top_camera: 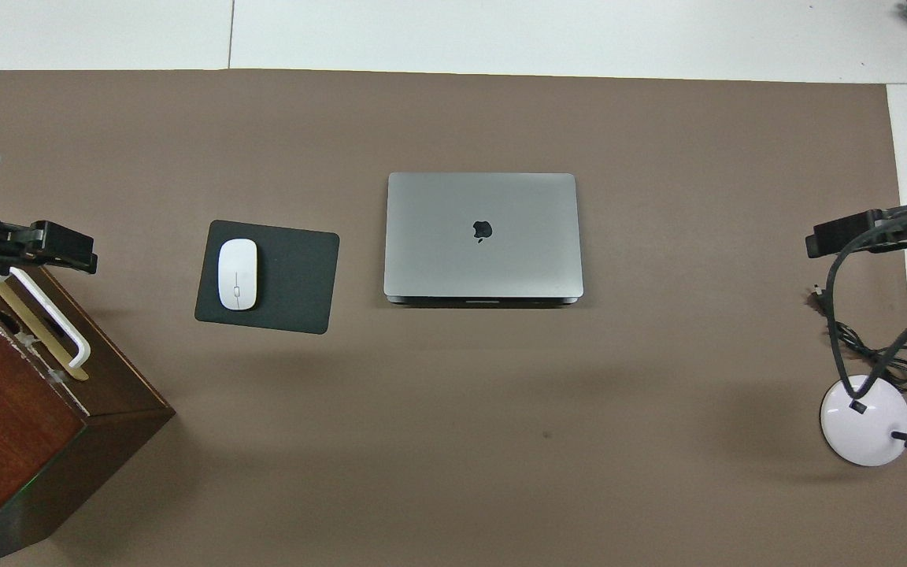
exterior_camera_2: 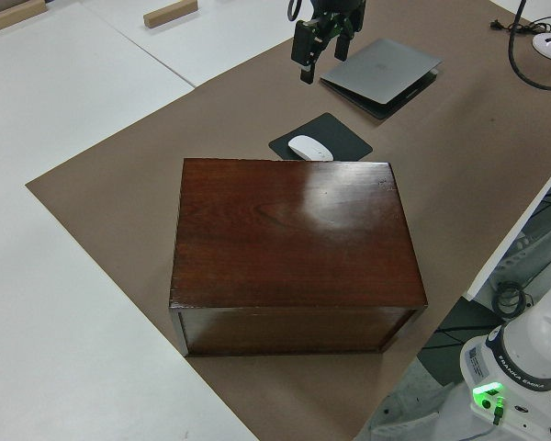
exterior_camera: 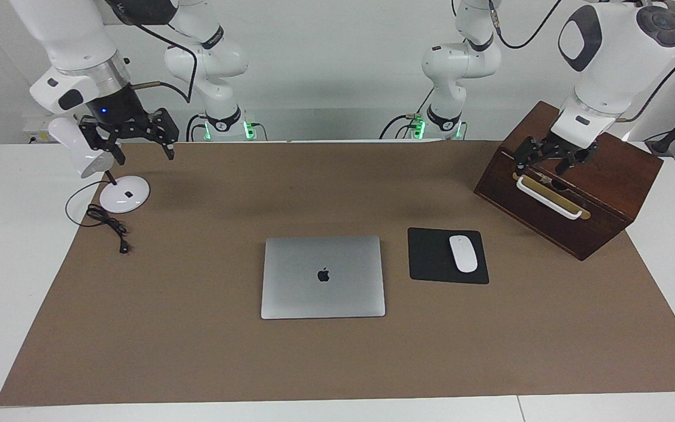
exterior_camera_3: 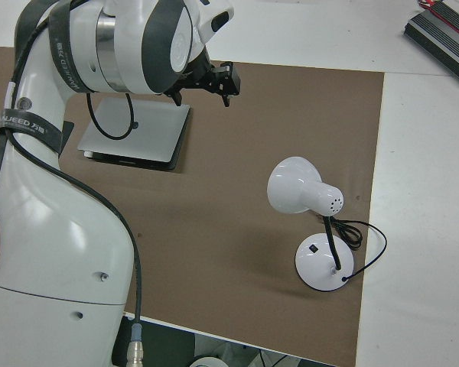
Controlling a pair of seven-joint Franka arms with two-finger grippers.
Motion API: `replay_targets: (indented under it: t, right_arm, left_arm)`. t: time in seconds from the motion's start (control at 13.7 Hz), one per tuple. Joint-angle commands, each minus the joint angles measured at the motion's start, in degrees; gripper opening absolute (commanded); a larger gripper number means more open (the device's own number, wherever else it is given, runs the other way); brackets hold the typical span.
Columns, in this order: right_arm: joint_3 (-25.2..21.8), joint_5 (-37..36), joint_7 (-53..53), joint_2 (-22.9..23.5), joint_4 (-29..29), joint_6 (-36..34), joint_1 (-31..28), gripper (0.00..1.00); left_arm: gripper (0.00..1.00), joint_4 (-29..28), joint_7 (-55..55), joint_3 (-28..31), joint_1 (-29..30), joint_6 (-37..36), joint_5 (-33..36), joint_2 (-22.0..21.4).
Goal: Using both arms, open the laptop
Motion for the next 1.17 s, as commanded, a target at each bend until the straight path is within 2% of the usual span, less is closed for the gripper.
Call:
replay_targets:
  t: [0.0,0.58,0.88,0.95,1.02,1.09]
  right_arm:
    - [0.0,0.4,0.5,-1.3,-1.4,0.6,-0.2,1.0]
    - [0.0,0.4,0.5,-1.3,-1.4,0.6,-0.2,1.0]
    - [0.0,0.4,0.5,-1.3,-1.4,0.5,-0.3,1.0]
    - [0.0,0.4,0.5,-1.3,-1.4,0.4,-0.3,1.0]
    - [0.0,0.4,0.5,-1.3,-1.4,0.5,-0.4,1.0]
    - [0.0,0.4,0.5,-1.3,-1.4,0.5,-0.4,1.0]
  left_arm:
    - [1.0,1.3,0.6,0.3,-0.3,-0.7,0.8,0.7]
    - [1.0,0.4,-0.7,0.5,-0.2,0.9,0.6,0.2]
    - [0.99,-0.5,-4.8,0.5,-0.1,1.4,0.5,0.1]
    - [0.91,-0.9,-5.6,0.1,-0.1,1.6,0.5,0.0]
    - [0.77,-1.6,-8.5,-0.1,-0.2,2.2,0.5,-0.1]
    - [0.54,-2.5,-12.1,-0.3,-0.2,2.9,0.4,-0.1]
